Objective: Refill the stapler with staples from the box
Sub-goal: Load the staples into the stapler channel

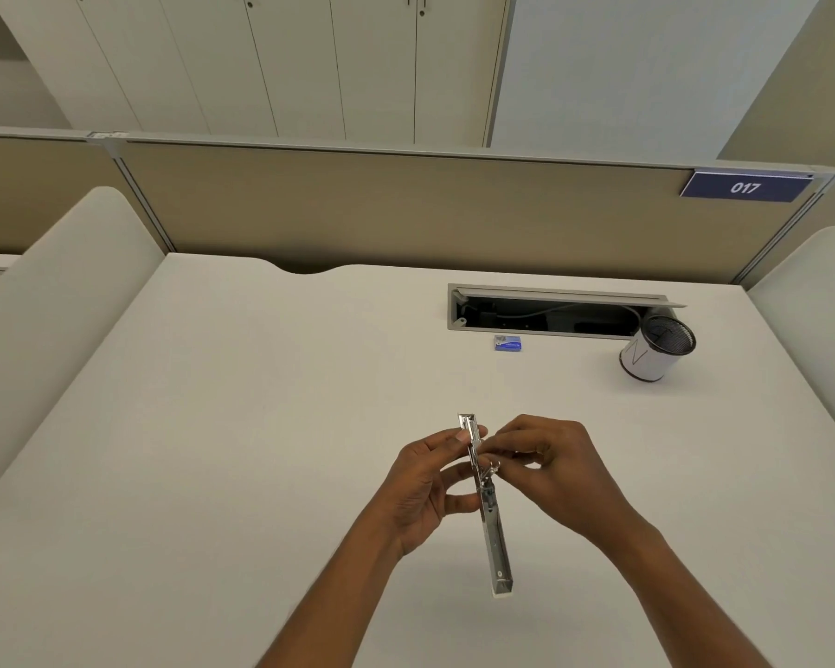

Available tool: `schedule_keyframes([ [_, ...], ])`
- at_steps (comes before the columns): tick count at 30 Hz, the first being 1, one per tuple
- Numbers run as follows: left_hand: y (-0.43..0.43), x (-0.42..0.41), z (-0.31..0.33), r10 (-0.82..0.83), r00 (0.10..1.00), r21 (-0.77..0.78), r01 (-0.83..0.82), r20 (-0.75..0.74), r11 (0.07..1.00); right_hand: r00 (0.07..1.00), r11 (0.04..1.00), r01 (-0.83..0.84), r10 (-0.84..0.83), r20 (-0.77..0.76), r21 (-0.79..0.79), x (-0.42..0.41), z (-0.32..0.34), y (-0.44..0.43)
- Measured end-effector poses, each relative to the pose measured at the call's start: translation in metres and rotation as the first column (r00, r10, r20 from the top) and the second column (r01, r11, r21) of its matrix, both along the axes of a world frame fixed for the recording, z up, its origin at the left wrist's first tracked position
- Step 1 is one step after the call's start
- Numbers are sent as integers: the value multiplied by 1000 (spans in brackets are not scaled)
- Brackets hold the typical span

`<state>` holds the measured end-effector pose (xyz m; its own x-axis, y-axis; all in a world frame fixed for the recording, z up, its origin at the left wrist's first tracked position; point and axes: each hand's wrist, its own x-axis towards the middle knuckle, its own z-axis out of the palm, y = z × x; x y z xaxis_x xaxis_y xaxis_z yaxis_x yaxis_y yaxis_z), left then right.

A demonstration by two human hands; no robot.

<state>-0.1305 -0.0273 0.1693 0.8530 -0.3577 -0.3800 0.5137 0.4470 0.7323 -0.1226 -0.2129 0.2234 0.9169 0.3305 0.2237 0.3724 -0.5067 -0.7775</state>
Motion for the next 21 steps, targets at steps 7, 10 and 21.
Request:
schedule_keyframes([
  [7, -4, -1, 0, 11, 1000, 8, -11, -20, 1000, 997, 983, -26, 39, 66, -183, 0, 5, 3],
  [10, -5, -1, -1, 22, 999, -13, -22, -25, 1000, 987, 950, -66, 108, 122, -306, -4, 5, 3],
  [21, -8, 1, 0, 55, 998, -44, -55, -7, 998, 992, 942, -93, 117, 55, -322, -11, 3, 4],
])
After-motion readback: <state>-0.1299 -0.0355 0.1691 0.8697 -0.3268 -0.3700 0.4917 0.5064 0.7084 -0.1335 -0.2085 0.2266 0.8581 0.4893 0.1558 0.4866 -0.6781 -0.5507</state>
